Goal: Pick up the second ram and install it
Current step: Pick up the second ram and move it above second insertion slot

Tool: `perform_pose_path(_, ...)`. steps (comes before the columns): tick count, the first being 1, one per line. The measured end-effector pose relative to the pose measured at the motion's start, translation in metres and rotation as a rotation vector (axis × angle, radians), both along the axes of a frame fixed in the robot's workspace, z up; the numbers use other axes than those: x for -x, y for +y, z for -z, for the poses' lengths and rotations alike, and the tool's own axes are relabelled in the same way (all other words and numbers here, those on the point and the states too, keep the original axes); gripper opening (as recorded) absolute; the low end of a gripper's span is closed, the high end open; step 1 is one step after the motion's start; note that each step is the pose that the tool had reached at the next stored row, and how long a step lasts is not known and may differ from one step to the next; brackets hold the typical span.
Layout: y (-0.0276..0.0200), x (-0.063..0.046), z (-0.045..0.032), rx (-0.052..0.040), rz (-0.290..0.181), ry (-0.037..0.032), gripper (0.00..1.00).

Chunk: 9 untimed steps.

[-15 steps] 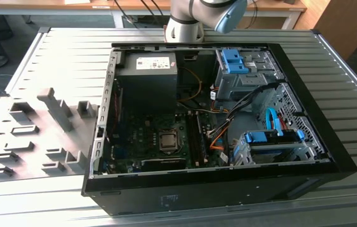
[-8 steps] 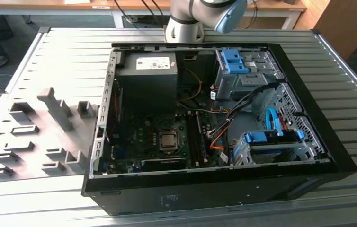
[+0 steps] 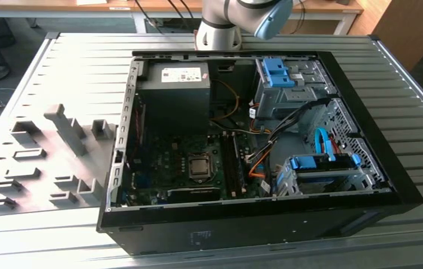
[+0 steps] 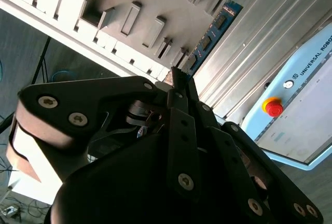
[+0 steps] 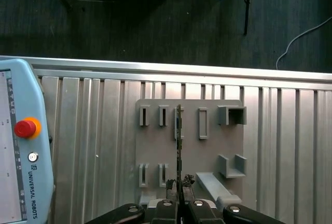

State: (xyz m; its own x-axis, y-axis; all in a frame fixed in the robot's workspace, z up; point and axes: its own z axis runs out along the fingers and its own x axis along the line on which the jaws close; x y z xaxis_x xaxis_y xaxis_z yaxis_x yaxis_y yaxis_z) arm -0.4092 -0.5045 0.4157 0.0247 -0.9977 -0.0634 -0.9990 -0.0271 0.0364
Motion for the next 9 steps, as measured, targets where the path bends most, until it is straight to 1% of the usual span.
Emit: perform_pose_path(9, 0.0000, 0.000, -0.0123, 0.0000, 0.000, 0.0001, 0.14)
